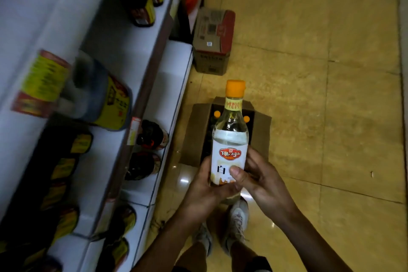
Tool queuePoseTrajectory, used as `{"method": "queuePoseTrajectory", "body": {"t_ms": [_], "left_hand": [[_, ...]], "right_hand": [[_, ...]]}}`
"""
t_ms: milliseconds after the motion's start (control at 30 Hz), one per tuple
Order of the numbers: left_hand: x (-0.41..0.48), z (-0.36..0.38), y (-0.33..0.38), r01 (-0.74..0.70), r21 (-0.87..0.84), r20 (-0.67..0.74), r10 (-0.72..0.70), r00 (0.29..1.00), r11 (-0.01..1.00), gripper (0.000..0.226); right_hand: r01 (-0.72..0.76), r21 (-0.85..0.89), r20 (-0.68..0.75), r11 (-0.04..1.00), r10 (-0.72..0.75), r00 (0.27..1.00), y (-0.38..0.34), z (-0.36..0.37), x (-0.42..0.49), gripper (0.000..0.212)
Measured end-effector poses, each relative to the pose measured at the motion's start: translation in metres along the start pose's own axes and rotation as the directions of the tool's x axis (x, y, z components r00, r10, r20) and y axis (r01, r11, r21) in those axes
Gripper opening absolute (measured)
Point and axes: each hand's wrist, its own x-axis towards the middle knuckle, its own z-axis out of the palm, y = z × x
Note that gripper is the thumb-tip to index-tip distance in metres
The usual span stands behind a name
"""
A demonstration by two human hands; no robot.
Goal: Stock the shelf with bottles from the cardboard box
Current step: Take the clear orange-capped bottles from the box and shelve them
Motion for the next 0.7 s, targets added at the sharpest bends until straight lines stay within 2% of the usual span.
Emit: {"method": "queuePoseTrajectory", "body": {"t_ms": [367, 533, 700], "left_hand": [[-0.135, 0.048, 0.17, -0.179, 0.038, -0.082, 0.181, 0.98, 0.983, 0.055], [-0.187, 0.062, 0.226, -0.289, 0.03, -0.1, 0.291, 0.952, 0.957, 0.05], [-0.231, 0.059, 0.266, -0.384, 0.032, -0.178, 0.384, 0.906, 0.923, 0.059]], "right_hand": [[0.201, -0.056, 0.099, 0.978, -0.194, 0.976, -0.204, -0.038, -0.093, 0.044], [0.335, -0.095, 0.161, 0.937, -0.318, 0.935, -0.273, -0.042, -0.123, 0.046], [0.457, -0.111, 0.237, 0.883, -0.423, 0.875, -0.331, -0.032, -0.146, 0.046]]}}
